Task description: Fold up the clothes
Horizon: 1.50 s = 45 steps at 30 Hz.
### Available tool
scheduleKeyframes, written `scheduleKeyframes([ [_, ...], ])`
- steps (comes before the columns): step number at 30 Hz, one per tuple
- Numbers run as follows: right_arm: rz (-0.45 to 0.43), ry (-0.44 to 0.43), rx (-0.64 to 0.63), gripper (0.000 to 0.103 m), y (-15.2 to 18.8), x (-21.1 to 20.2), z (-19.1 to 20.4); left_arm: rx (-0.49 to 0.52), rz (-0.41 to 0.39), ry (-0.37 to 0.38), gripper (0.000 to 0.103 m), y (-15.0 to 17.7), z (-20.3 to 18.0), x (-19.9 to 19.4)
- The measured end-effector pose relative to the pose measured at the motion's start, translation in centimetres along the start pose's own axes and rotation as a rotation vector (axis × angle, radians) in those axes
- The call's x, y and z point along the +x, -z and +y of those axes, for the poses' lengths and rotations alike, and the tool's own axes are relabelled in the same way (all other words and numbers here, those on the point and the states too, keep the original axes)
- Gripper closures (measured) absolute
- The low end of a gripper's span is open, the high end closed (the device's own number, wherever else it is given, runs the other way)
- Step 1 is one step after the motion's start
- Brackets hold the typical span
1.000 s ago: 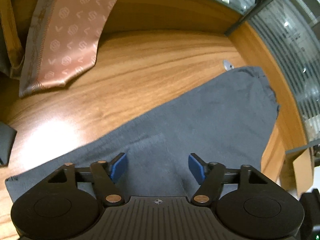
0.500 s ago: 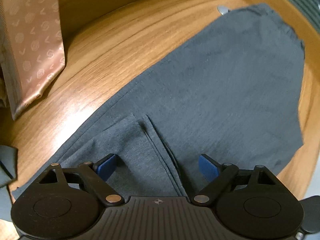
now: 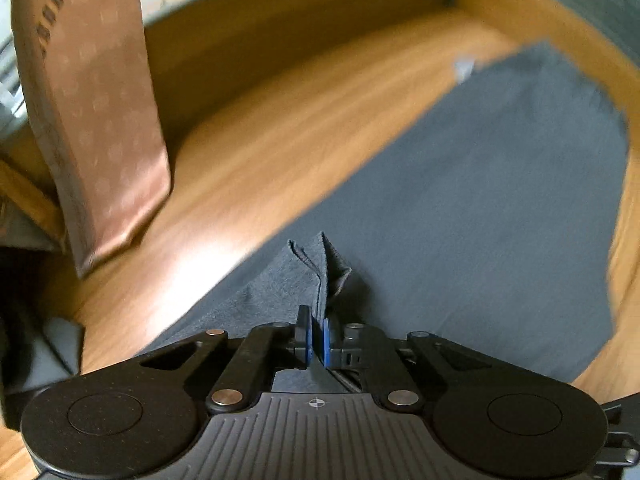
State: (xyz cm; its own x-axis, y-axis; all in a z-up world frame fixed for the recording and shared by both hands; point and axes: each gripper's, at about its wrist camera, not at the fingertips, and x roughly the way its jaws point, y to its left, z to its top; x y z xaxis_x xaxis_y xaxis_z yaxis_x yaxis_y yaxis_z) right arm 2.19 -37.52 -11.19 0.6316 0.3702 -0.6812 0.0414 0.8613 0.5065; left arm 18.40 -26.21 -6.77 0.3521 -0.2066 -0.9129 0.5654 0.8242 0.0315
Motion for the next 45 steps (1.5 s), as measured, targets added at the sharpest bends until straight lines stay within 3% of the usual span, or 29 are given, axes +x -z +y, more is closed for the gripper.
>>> scheduleKeyframes([
  [7,-0.073,0.064,0.117,0.096,-2.8,-4.7,-6.9,-0.045,-0.061,0.072,0.096,-5.0,-4.5,1.2],
  [19,-0.037,0.11,0.173,0.096,-4.6,-6.1,-13.9,-0.063,0.006,0.048,0.094,-8.1,-8.9,6.6],
  [23,-0.002,0.118,0.173,0.096,-4.5,-5.3,-14.5,-0.072,0.006,0.076,0.08,-8.2,-8.8,7.0],
  [24,0.008,0.122,0.172,0.096,-4.4,-5.1,-14.6,-0.074,0.003,0.087,0.072,-8.3,-8.8,7.0],
  [26,0.023,0.137,0.158,0.091,-4.3,-5.0,-14.7,-0.079,-0.002,0.11,0.069,-8.5,-8.6,7.0],
  [28,0.032,0.164,0.131,0.085,-4.3,-5.2,-14.8,-0.068,-0.019,0.115,0.068,-8.5,-8.1,5.9],
  [33,0.005,0.219,0.035,0.085,-5.2,-7.0,-13.5,-0.084,-0.06,0.123,0.06,-7.2,-4.6,1.9],
  [37,-0.048,0.186,-0.019,0.084,-6.6,-6.3,-12.2,-0.125,-0.047,0.075,0.059,-4.5,-1.0,-0.1],
  [41,-0.009,0.178,-0.091,0.082,-7.1,-3.9,-10.3,-0.184,-0.019,0.023,0.059,-1.3,2.3,-1.3],
  [45,0.055,0.229,-0.187,0.081,-6.2,-1.0,-9.4,-0.259,-0.005,-0.013,0.059,1.9,5.0,-2.5],
])
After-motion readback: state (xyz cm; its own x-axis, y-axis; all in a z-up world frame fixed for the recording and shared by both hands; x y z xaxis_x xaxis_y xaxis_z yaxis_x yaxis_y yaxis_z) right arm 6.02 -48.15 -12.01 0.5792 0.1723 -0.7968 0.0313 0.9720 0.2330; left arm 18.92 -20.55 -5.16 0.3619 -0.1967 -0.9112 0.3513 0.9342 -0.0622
